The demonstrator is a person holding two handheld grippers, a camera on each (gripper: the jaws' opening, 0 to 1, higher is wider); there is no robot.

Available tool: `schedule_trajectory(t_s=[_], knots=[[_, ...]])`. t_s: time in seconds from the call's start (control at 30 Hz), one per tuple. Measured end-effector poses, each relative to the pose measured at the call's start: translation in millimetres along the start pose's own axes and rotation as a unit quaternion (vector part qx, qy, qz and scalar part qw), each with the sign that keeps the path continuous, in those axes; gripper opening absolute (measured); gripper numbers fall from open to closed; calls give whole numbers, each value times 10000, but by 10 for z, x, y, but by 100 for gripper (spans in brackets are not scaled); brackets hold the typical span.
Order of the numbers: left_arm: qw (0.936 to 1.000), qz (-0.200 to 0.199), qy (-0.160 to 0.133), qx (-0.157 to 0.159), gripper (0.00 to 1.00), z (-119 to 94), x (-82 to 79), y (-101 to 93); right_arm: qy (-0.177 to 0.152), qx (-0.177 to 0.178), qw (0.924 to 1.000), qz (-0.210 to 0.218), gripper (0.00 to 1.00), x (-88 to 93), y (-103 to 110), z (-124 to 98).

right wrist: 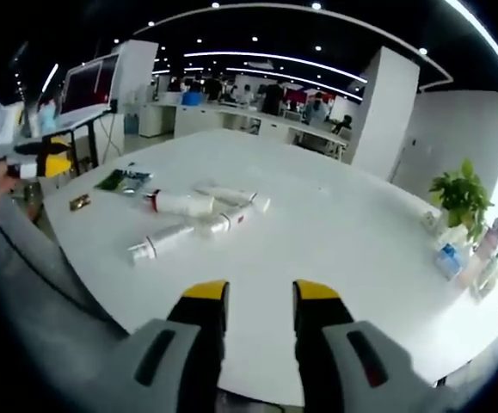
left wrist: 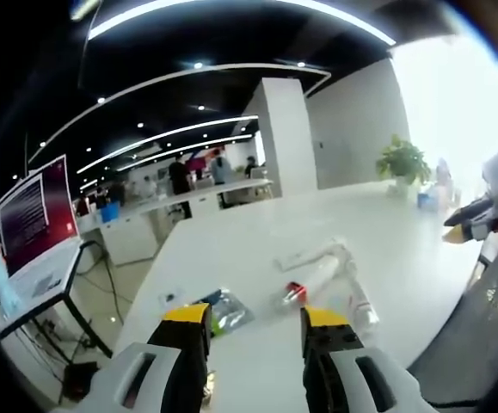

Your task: Arrange the skincare products in the storage area until every visible bottle or jar stands upright without overlapping.

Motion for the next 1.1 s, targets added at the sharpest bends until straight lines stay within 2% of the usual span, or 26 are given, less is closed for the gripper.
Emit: schedule_trajectory(t_s=[0.17, 0.37, 1.1], knots=[[9999, 30, 104, 80, 43, 10, 37, -20, 232, -75, 9990, -365, 31, 47, 75, 41], [9998, 76, 74, 150, 43, 14, 32, -46, 314, -117, 9976, -606, 31, 60, 119, 55], [9994, -42, 128, 331, 43, 35, 46, -84, 417, -70, 9959, -804, 31, 82, 114, 58]])
Point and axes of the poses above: the point that each gripper's makers call its tool centre point, and the gripper's own axes: z roughly forward along the fingers, y roughly to its left, x roughly out of its underside, the point moved 1 cm from there along -z, roughly backward along the fingers, and after that the axes turned 14 degrees about -z, right-handed, at the moved point
